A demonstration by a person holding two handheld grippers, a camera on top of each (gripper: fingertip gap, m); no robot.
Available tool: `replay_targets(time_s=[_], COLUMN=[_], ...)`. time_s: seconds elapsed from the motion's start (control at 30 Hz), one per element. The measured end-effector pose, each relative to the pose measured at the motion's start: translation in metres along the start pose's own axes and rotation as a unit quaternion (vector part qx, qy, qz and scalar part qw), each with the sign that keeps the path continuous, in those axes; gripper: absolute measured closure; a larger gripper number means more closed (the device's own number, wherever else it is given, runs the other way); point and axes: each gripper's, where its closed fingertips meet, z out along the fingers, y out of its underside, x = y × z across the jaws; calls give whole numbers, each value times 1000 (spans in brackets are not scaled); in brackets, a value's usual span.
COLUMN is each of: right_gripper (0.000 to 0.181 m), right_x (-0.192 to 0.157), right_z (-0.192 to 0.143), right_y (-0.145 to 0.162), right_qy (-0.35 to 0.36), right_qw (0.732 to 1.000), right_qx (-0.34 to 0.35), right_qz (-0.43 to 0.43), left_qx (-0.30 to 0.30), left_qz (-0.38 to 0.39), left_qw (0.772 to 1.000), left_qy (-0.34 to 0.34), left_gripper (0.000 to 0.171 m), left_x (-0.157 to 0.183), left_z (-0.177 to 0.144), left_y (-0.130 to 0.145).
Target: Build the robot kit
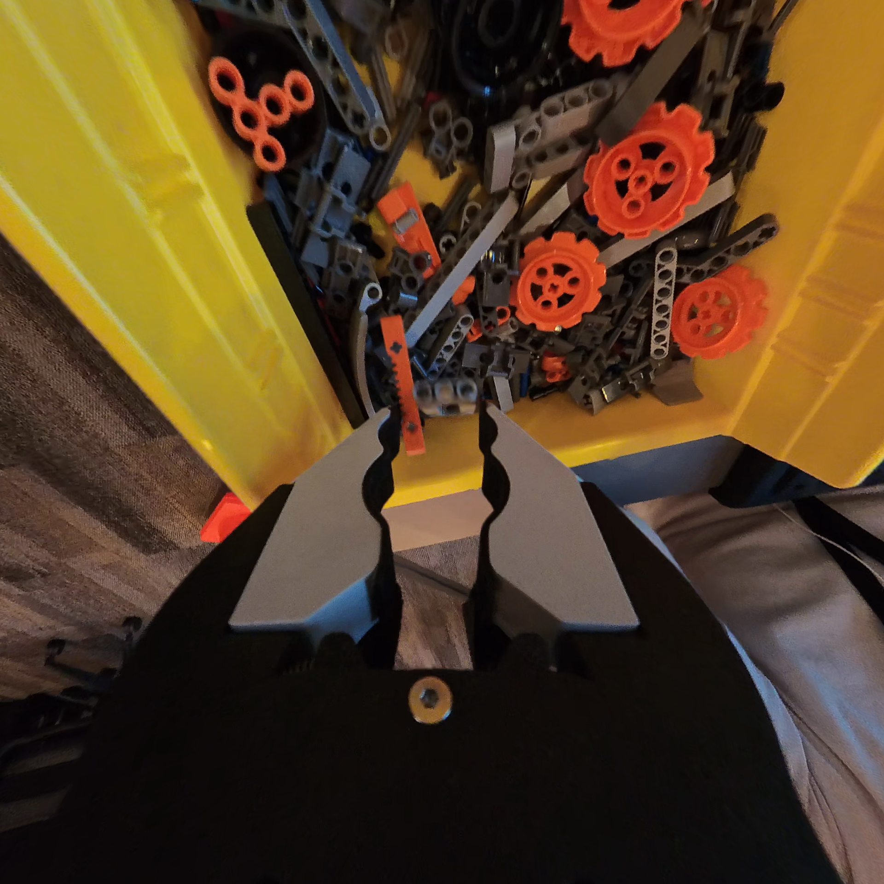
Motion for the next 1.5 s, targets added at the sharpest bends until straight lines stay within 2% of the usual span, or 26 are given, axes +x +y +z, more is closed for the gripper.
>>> replay_targets(time_s=[0.1,0.23,0.47,0.53,0.63,0.77,0.93,1.03,1.07,1.1,1.13,1.5], right_gripper=[161,161,161,161,161,161,161,161,161,161,161,161], right_x=[-1,-5,-3,-3,-6,-8,-7,-8,-9,-11,-12,-9], right_z=[0,0,-1,-2,-3,-1,-1,-1,-1,0,0,2], right_y=[0,-1,0,-1,-1,0,5,3,3,4,5,11], right_qy=[0,-3,-1,0,-1,-3,-4,-5,-7,-9,-11,-9], right_qw=[1000,1000,1000,1000,1000,999,999,999,999,999,999,999], right_qx=[-2,-4,-4,-2,-5,-11,-18,-14,-15,-18,-21,-30], right_qz=[-3,-16,-15,-16,-23,-37,-33,-35,-36,-37,-40,-38], left_qx=[24,70,21,-6,-48,-43,-47,-49,-51,-53,-55,-77], left_qz=[6,104,139,133,105,101,117,117,114,111,105,18], left_qw=[999,992,990,991,993,994,992,991,991,992,992,997], left_qy=[-21,-26,-12,0,-25,-13,-17,-31,-37,-39,-37,-2], left_gripper=[130,138,131,129,130,135,130,137,153,161,162,162], left_x=[-1,16,20,22,11,12,13,8,6,4,3,-5], left_z=[-8,-14,8,16,25,27,29,29,29,29,30,20], left_y=[-12,-38,-49,-46,-37,-42,-44,-45,-45,-44,-42,4])
